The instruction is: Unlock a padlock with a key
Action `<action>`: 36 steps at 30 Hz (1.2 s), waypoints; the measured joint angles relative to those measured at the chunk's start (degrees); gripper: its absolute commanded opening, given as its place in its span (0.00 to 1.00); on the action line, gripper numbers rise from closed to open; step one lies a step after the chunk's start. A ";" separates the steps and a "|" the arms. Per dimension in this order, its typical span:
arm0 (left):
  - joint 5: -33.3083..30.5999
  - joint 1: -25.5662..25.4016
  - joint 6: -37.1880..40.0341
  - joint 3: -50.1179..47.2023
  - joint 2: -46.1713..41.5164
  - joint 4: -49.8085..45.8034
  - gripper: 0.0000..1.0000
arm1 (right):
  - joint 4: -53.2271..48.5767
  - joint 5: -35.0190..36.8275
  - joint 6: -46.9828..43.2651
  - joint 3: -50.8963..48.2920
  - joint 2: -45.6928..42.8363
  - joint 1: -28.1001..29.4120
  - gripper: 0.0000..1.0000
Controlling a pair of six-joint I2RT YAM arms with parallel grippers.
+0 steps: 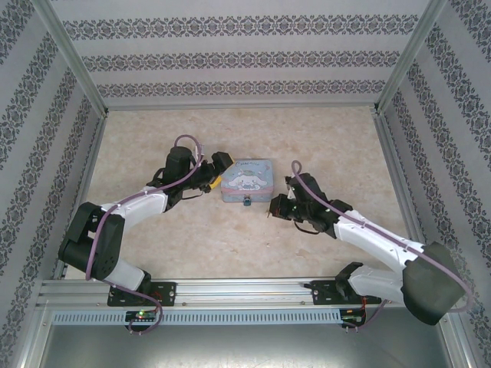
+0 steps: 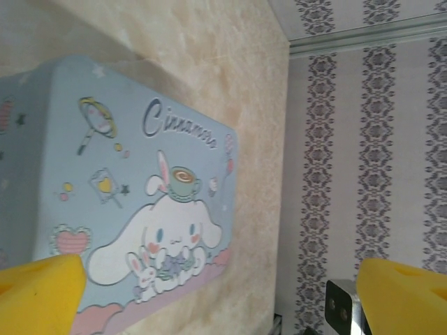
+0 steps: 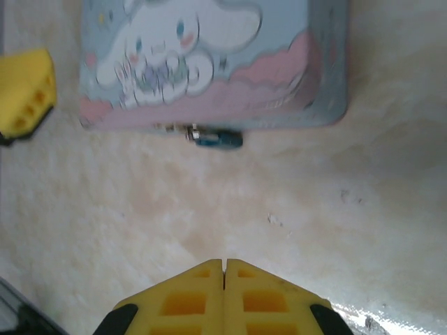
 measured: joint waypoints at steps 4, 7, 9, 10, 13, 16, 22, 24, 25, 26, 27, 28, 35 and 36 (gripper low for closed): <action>1.22 -1.38 -3.91 0.35 0.76 4.22 0.90 | 0.02 1.86 3.63 2.01 -0.92 -2.64 0.00; 2.40 -2.69 -7.04 1.42 2.51 8.09 0.81 | 0.61 3.04 5.90 4.15 -0.81 -3.67 0.00; 2.97 -3.54 -9.22 2.12 4.02 11.15 0.73 | 1.27 3.61 7.37 6.19 0.00 -4.02 0.00; 3.13 -3.87 -10.29 2.36 4.76 12.70 0.69 | 1.77 3.69 7.85 7.28 0.74 -4.02 0.00; 3.61 -4.79 -13.25 2.97 7.30 17.05 0.59 | 3.54 3.89 9.22 9.73 3.28 -4.00 0.00; 3.65 -5.73 -14.95 3.08 8.74 19.26 0.55 | 4.94 4.07 10.38 11.32 5.73 -4.00 0.00; 3.61 -7.41 -16.20 3.74 9.29 21.05 0.47 | 6.36 4.09 11.26 12.72 8.26 -3.96 0.00; 3.61 -7.80 -16.35 3.91 9.46 21.62 0.46 | 6.82 4.09 11.80 13.03 8.70 -3.96 0.00; 3.58 -8.02 -16.37 4.02 9.62 21.88 0.46 | 7.06 4.09 11.89 13.16 8.87 -3.96 0.00; 3.58 -8.15 -16.39 4.11 9.79 22.03 0.45 | 7.26 4.09 12.02 13.22 9.01 -3.96 0.00; 3.56 -8.37 -16.39 4.22 9.99 22.08 0.45 | 7.41 4.09 12.09 13.33 9.16 -3.96 0.00; 3.58 -8.52 -16.41 4.33 10.23 22.21 0.45 | 7.56 4.09 12.09 13.46 9.38 -3.96 0.00; 3.56 -9.35 -16.59 4.66 11.54 22.43 0.41 | 8.09 4.07 12.13 13.88 10.23 -3.96 0.00; 3.54 -9.40 -16.61 4.66 11.58 22.43 0.39 | 8.09 4.09 12.20 13.88 10.25 -3.96 0.00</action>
